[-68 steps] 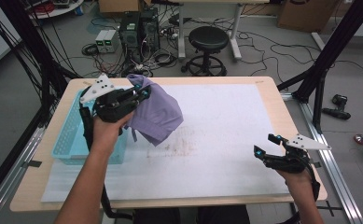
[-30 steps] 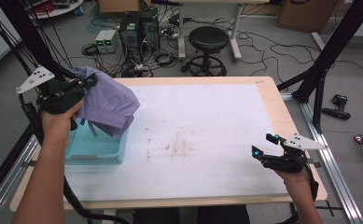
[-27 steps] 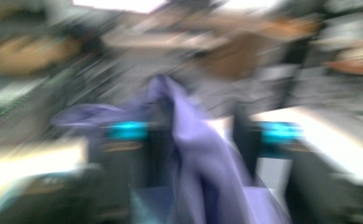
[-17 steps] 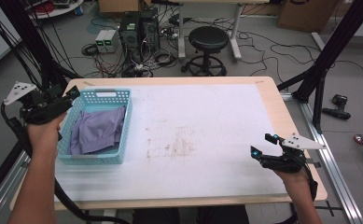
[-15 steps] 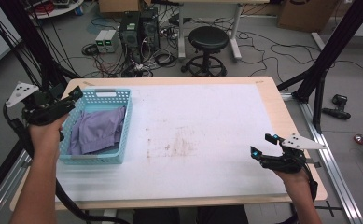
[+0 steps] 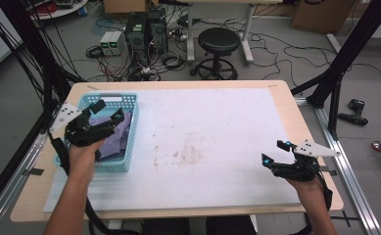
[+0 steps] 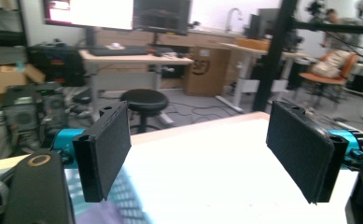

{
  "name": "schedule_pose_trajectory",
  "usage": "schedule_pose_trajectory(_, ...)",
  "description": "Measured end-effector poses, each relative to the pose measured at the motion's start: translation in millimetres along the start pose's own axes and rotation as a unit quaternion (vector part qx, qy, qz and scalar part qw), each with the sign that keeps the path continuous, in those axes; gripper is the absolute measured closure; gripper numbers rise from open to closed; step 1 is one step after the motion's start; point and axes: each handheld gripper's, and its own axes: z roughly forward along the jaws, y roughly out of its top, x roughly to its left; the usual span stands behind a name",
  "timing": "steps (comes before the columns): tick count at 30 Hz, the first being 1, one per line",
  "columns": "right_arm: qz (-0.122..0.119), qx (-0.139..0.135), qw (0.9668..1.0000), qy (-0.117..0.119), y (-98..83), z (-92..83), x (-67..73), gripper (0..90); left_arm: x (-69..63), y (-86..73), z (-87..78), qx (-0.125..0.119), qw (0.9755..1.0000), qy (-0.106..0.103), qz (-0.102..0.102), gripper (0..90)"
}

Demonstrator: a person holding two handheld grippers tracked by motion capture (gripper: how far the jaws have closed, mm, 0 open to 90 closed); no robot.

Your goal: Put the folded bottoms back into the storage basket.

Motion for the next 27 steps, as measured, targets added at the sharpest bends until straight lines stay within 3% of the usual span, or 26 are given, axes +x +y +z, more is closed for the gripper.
schedule_pose_trajectory(5,0.0,0.003,1.0,-0.001,-0.7,-0.9,1.5,21.1,-19.9,-21.0,10.9,0.015,0.9995,-0.027,0.002,21.9)
schedule_pose_trajectory(14,0.001,0.002,1.0,-0.002,-0.2,0.8,2.4,21.1,-51.7,-40.5,25.2,0.02,0.9982,-0.057,0.009,21.9)
schedule_pose_trajectory(20,0.002,0.006,1.0,0.001,-1.7,2.7,2.2,21.1,-64.0,-57.3,33.7,0.039,0.9968,-0.07,0.008,21.9)
schedule_pose_trajectory(27,0.003,0.008,1.0,0.001,-2.3,4.1,1.8,21.1,-71.8,-61.7,40.2,0.045,0.9957,-0.081,0.008,21.9)
